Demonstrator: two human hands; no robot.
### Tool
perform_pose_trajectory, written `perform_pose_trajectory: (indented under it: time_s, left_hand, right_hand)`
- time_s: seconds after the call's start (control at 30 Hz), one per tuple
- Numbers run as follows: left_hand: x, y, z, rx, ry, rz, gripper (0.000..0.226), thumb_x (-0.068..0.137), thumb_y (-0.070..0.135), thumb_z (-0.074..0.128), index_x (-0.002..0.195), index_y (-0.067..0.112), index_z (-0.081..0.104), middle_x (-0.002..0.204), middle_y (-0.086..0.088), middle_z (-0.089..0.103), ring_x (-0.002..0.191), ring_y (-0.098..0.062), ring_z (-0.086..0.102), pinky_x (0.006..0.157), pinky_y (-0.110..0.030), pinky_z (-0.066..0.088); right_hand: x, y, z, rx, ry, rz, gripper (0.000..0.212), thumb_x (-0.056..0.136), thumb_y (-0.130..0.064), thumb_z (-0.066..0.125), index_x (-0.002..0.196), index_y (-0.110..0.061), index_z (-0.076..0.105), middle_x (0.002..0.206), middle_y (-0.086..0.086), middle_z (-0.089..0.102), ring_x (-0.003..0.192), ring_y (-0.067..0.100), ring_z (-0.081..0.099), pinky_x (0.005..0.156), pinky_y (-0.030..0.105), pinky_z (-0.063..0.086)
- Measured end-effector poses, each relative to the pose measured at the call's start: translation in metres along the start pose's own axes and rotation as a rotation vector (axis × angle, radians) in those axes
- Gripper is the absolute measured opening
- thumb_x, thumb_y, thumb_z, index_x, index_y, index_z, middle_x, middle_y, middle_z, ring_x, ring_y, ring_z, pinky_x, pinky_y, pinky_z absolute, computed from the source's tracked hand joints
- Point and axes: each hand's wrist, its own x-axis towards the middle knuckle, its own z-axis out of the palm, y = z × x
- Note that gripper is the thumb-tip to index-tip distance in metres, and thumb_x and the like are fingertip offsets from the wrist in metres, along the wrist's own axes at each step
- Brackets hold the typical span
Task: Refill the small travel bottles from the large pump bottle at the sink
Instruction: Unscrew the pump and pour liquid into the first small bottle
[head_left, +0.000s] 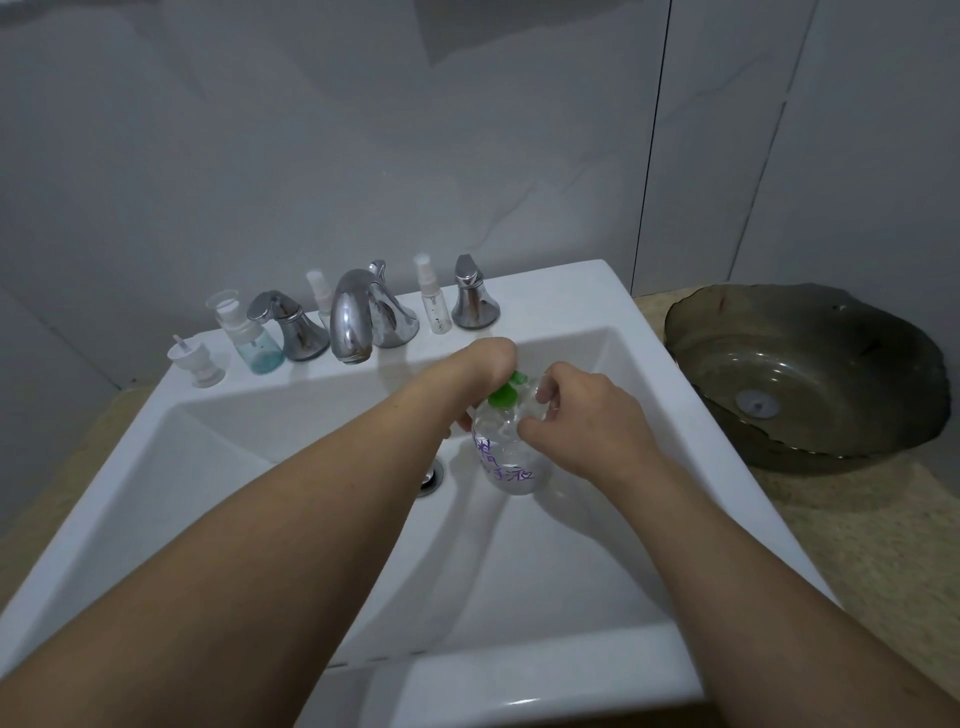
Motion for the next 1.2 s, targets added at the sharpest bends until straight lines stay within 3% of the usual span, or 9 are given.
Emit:
perform_pose_trajectory:
  time_s: [0.23,0.4,0.5,0.57,0.63,0.73,0.83,1.0,1.2]
  left_hand:
    - [0.002,0.001,-0.01,0.067,-0.014,0.057,0.044,0.082,0.043,0.035,0.096,0.011,0.062,0.1,-0.008,0.069,0.088,-0.033,0.067,0.086,-0.047,0.048]
    - [-0.004,0.003,-0.009,0.072,-0.005,0.047,0.041,0.082,0.033,0.032,0.097,0.009,0.062,0.104,-0.009,0.068,0.088,-0.033,0.066,0.088,-0.05,0.048]
    - [-0.005,0.006,-0.005,0.046,0.005,0.074,0.031,0.091,0.018,0.028,0.087,0.004,0.055,0.105,-0.011,0.064,0.079,-0.029,0.062,0.062,-0.033,0.047]
    - [-0.007,0.006,0.0,0.05,0.025,0.077,0.03,0.095,0.01,0.026,0.082,0.003,0.052,0.109,-0.017,0.062,0.087,-0.033,0.063,0.052,-0.031,0.04]
    - [-0.007,0.007,0.003,0.072,0.037,0.068,0.03,0.095,0.006,0.026,0.092,0.0,0.055,0.117,-0.021,0.061,0.103,-0.039,0.063,0.057,-0.036,0.044]
    - [-0.004,0.006,0.004,0.081,0.035,0.07,0.029,0.096,0.004,0.026,0.097,-0.001,0.054,0.121,-0.025,0.06,0.108,-0.042,0.062,0.06,-0.039,0.046]
    - [-0.004,0.006,0.005,0.057,0.034,0.068,0.029,0.096,0.004,0.026,0.082,0.0,0.052,0.12,-0.026,0.06,0.108,-0.043,0.061,0.059,-0.037,0.045]
    - [0.003,0.001,-0.002,-0.034,0.006,0.06,0.033,0.089,0.029,0.034,0.09,0.007,0.057,0.111,-0.014,0.064,0.094,-0.036,0.063,0.093,-0.047,0.046]
    - [0.002,0.001,-0.011,0.009,-0.045,0.069,0.037,0.088,0.041,0.037,0.093,0.012,0.06,0.101,-0.008,0.066,0.09,-0.032,0.064,0.092,-0.05,0.043]
  right_hand:
    - [-0.001,-0.002,-0.002,0.012,0.069,-0.029,0.03,0.074,-0.041,0.063,0.097,-0.027,0.051,0.091,-0.008,0.065,0.089,0.02,0.059,0.073,0.031,0.042]
    - [0.0,-0.002,-0.002,0.026,0.056,-0.017,0.029,0.074,-0.041,0.063,0.096,-0.027,0.05,0.092,-0.008,0.065,0.089,0.02,0.059,0.075,0.032,0.045]
    - [0.0,-0.001,-0.001,0.024,0.029,-0.003,0.029,0.074,-0.042,0.063,0.095,-0.027,0.05,0.093,-0.008,0.064,0.089,0.02,0.059,0.074,0.032,0.045]
    - [0.001,0.001,0.0,0.012,0.01,0.001,0.028,0.074,-0.042,0.062,0.094,-0.027,0.049,0.093,-0.007,0.064,0.088,0.02,0.059,0.072,0.031,0.043]
    - [0.001,0.002,0.001,-0.001,-0.005,0.001,0.028,0.075,-0.042,0.062,0.094,-0.027,0.049,0.092,-0.007,0.064,0.087,0.021,0.059,0.07,0.03,0.042]
    - [0.001,0.003,0.002,0.0,-0.011,0.004,0.029,0.075,-0.042,0.062,0.097,-0.027,0.05,0.092,-0.007,0.064,0.088,0.02,0.06,0.07,0.03,0.042]
    - [0.002,0.003,0.002,-0.012,0.0,-0.006,0.032,0.074,-0.044,0.061,0.099,-0.028,0.049,0.091,-0.007,0.064,0.088,0.02,0.06,0.07,0.031,0.043]
    - [0.002,0.0,0.0,0.0,0.045,-0.02,0.035,0.073,-0.042,0.062,0.103,-0.029,0.049,0.09,-0.008,0.065,0.091,0.02,0.06,0.075,0.032,0.044]
    - [0.001,-0.002,-0.002,0.017,0.068,-0.02,0.034,0.073,-0.042,0.062,0.103,-0.029,0.051,0.092,-0.008,0.067,0.093,0.02,0.061,0.078,0.032,0.044]
